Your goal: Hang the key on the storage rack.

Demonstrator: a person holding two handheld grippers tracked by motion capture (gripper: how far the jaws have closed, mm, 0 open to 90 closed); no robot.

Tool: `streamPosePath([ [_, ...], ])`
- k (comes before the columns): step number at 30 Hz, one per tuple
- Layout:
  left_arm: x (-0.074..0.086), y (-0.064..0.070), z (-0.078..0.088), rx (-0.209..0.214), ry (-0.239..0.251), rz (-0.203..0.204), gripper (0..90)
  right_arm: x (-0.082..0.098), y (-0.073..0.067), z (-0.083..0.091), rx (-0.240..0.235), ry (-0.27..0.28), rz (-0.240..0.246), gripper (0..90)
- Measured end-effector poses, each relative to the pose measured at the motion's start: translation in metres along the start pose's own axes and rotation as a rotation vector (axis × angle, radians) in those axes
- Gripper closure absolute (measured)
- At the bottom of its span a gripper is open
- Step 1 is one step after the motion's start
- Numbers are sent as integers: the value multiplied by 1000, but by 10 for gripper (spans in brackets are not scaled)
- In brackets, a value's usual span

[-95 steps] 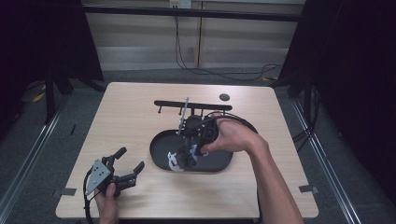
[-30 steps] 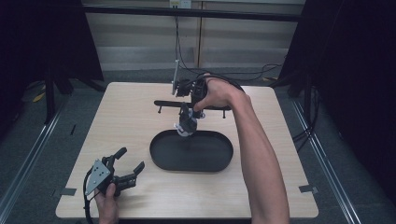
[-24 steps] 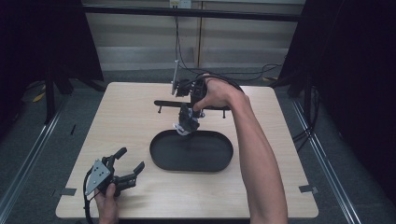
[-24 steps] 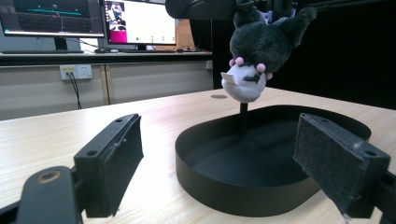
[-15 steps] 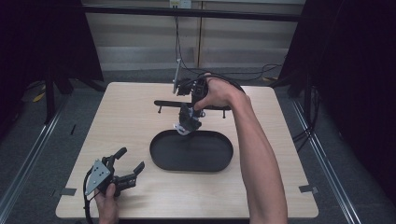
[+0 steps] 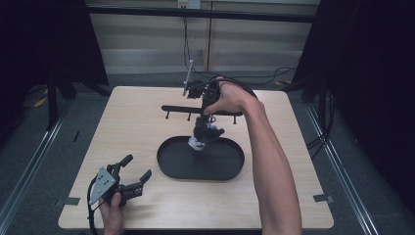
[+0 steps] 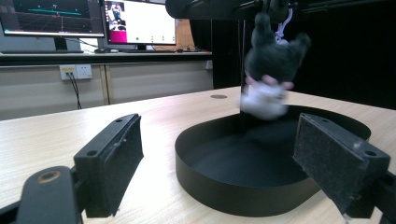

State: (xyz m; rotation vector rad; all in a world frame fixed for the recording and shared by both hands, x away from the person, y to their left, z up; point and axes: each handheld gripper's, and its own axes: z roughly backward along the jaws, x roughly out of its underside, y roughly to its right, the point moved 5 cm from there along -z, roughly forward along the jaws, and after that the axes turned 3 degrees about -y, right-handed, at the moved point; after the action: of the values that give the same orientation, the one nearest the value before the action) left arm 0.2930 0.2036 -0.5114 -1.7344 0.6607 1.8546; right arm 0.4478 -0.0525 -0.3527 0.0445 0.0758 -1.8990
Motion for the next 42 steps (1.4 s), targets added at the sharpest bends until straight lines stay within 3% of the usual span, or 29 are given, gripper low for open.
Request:
streamPosePath([
  [4,0,0,0,-3,4,1,153,0,1,0,3,6,-6,862],
  [7,0,0,0,0,1,3,153,-1,0,1,-4,37,-16,825],
  [14,0,0,0,-3,1,-1,153,-1,0,4,-11,52,-26,771],
  [24,0,0,0,-4,-1,-2,153,5,-4,8,-18,128,-51,607],
  [34,0,0,0,0,2,5,153,14,-20,14,-19,199,-51,521],
  [42,0,0,0,0,1,5,153,30,-44,14,-12,328,-53,416],
])
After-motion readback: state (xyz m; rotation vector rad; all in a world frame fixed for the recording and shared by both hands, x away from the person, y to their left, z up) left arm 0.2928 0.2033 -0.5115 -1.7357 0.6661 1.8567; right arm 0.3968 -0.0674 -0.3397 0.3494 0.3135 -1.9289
